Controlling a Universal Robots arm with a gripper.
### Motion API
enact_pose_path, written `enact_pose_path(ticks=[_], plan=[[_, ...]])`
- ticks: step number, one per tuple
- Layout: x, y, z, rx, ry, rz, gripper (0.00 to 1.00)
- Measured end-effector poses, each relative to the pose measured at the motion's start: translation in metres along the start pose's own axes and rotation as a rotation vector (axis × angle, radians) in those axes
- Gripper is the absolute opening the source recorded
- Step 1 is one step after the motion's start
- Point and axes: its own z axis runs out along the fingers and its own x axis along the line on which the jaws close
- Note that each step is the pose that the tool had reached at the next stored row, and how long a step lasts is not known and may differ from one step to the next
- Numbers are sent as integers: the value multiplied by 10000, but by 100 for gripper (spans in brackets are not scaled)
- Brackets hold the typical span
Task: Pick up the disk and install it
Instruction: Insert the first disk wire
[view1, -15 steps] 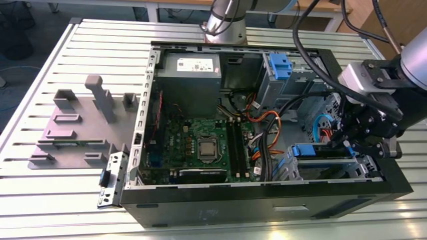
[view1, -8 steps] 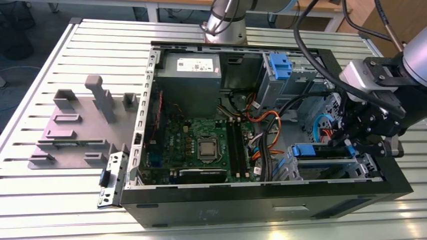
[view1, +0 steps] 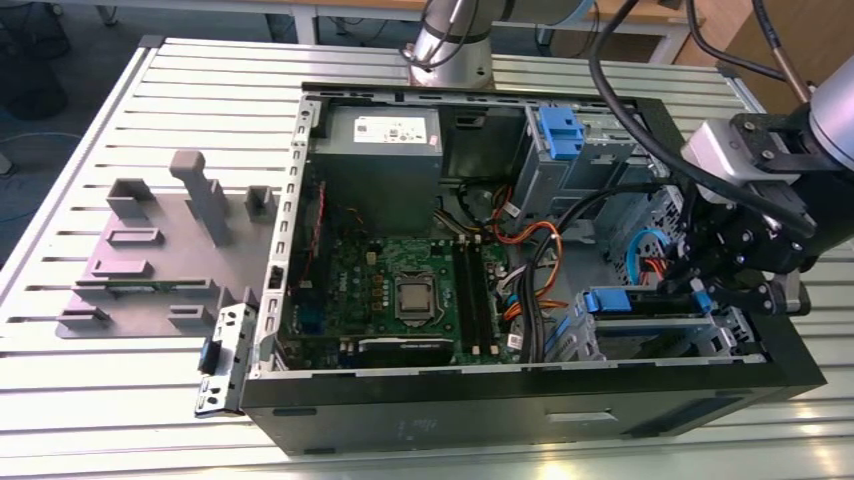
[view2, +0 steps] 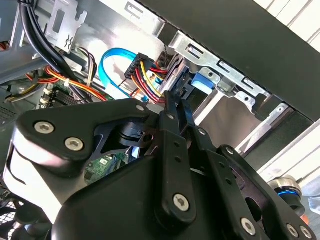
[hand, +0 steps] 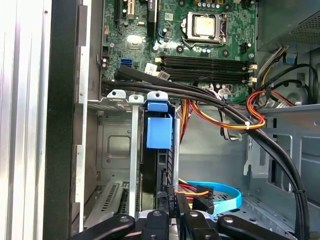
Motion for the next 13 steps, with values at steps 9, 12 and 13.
enact_pose_path(ticks=[9, 12, 13], plan=[[24, -3, 17, -24, -11, -33, 18], [27, -6, 20, -34, -10, -56, 18], [27, -10, 21, -38, -10, -69, 18]])
